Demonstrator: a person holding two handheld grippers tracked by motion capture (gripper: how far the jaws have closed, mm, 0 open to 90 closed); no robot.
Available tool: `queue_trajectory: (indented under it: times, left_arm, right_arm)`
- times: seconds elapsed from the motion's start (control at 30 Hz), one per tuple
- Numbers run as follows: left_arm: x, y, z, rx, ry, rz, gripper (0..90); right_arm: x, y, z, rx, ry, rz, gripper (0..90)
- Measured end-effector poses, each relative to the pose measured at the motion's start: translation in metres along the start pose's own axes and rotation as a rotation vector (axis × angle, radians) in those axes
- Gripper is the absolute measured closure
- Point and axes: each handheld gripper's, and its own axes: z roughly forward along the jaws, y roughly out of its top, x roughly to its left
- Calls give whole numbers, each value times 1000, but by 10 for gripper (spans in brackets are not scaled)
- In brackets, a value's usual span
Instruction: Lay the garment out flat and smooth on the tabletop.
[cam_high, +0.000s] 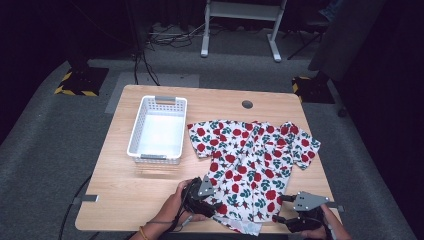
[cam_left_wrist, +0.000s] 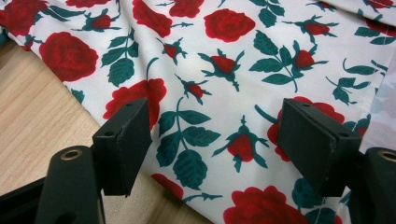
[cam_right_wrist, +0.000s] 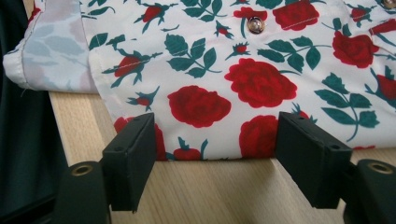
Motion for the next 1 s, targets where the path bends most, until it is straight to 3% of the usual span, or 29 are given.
queue_trajectory:
  times: [0.1, 0.27, 0.4, 0.6, 0.83, 1.0]
  left_arm:
    - [0, 0, 0, 0, 0, 1, 258]
    - [-1, 0, 0, -1, 3, 3, 258]
    - [0, 0, 0, 0, 1, 1, 259]
    - [-2, 0, 0, -6, 13, 15, 261]
    - [-2, 0, 0, -6, 13, 17, 261]
    - [-2, 0, -1, -6, 14, 21, 261]
  right_arm:
    - [-2, 2, 3, -5, 11, 0, 355]
    - [-3, 10, 6, 3, 22, 12, 675]
    - [1, 17, 10, 27, 4, 17, 854]
    - [-3, 22, 13, 18, -22, 73, 896]
    - [-14, 45, 9, -60, -77, 120, 900]
    - [-25, 69, 21, -67, -82, 85, 900]
